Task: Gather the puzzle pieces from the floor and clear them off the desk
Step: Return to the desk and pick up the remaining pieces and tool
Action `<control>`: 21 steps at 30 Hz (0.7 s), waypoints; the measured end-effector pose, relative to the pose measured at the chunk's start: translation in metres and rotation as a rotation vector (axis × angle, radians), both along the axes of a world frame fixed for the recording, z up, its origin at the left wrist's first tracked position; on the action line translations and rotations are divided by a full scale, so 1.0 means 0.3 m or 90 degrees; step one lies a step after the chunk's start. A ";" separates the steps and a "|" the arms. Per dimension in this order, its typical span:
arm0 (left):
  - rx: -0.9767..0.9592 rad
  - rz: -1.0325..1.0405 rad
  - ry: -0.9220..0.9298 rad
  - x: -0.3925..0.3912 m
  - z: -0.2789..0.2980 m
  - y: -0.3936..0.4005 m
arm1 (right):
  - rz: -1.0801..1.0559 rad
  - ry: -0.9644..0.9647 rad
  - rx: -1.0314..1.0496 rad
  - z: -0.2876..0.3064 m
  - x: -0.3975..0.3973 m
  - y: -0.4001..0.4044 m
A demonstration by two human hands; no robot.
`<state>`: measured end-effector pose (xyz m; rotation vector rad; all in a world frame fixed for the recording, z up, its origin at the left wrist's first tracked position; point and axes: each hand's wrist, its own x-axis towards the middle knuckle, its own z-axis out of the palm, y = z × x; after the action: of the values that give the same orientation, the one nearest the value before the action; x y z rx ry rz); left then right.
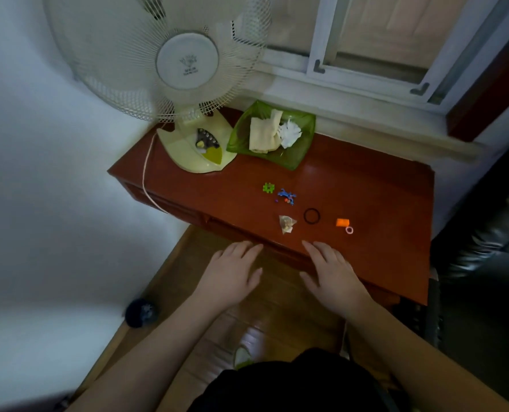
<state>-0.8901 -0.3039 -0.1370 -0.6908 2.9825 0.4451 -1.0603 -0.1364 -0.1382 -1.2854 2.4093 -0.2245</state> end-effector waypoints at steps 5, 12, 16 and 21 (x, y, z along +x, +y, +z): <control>0.010 -0.003 -0.010 -0.115 -0.031 -0.102 | 0.001 -0.019 0.024 -0.042 -0.080 -0.116; 0.026 0.041 -0.060 -0.283 -0.083 -0.151 | 0.080 -0.020 0.046 -0.143 -0.247 -0.253; 0.032 0.074 -0.080 -0.360 -0.093 -0.186 | 0.129 -0.017 0.040 -0.172 -0.326 -0.331; 0.057 0.114 -0.113 -0.409 -0.119 -0.208 | 0.193 -0.020 0.042 -0.213 -0.369 -0.395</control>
<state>-1.0129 -0.3664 -0.1728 -0.9398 2.7304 0.4945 -1.1711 -0.2549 -0.2021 -1.5789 2.1419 -0.0773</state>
